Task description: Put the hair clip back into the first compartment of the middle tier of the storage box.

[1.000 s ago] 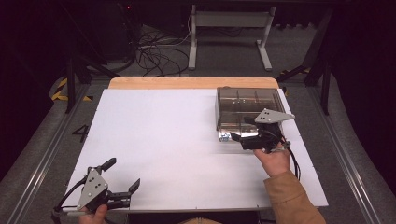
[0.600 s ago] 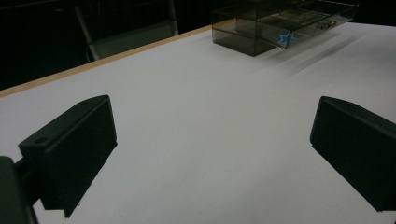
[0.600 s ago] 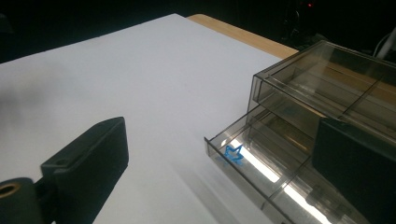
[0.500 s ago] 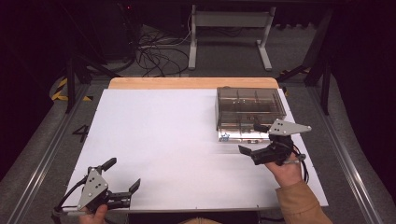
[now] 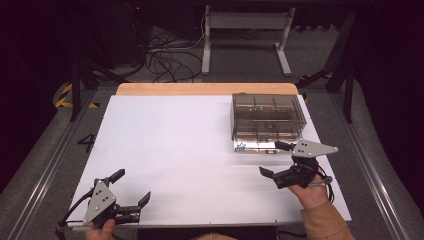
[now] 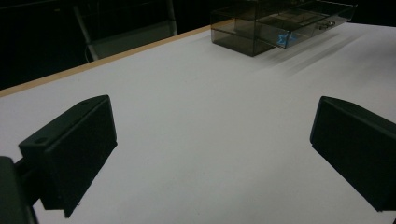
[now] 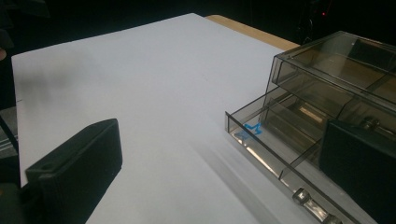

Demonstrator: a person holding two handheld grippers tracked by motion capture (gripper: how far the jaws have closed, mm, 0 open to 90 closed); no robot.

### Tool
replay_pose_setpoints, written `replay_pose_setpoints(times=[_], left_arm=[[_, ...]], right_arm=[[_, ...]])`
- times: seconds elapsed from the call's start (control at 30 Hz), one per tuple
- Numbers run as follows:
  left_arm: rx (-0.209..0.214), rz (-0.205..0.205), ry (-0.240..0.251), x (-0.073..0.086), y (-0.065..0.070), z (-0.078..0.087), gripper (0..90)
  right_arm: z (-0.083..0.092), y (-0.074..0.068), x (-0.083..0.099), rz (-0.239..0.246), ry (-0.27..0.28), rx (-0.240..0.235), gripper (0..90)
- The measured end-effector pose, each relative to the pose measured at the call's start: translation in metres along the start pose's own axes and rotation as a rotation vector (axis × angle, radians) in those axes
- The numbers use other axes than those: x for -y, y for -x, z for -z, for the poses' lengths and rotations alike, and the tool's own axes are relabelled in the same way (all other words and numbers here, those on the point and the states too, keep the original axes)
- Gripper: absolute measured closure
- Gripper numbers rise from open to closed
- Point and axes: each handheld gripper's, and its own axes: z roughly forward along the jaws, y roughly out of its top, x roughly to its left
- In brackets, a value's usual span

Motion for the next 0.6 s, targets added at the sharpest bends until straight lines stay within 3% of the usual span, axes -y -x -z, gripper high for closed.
replay_pose_setpoints(times=[0.6], left_arm=[[0.003,0.004,0.001,0.001,0.0,-0.001,1.1]], right_arm=[[0.003,-0.005,0.031,-0.001,-0.016,-0.026,0.4]])
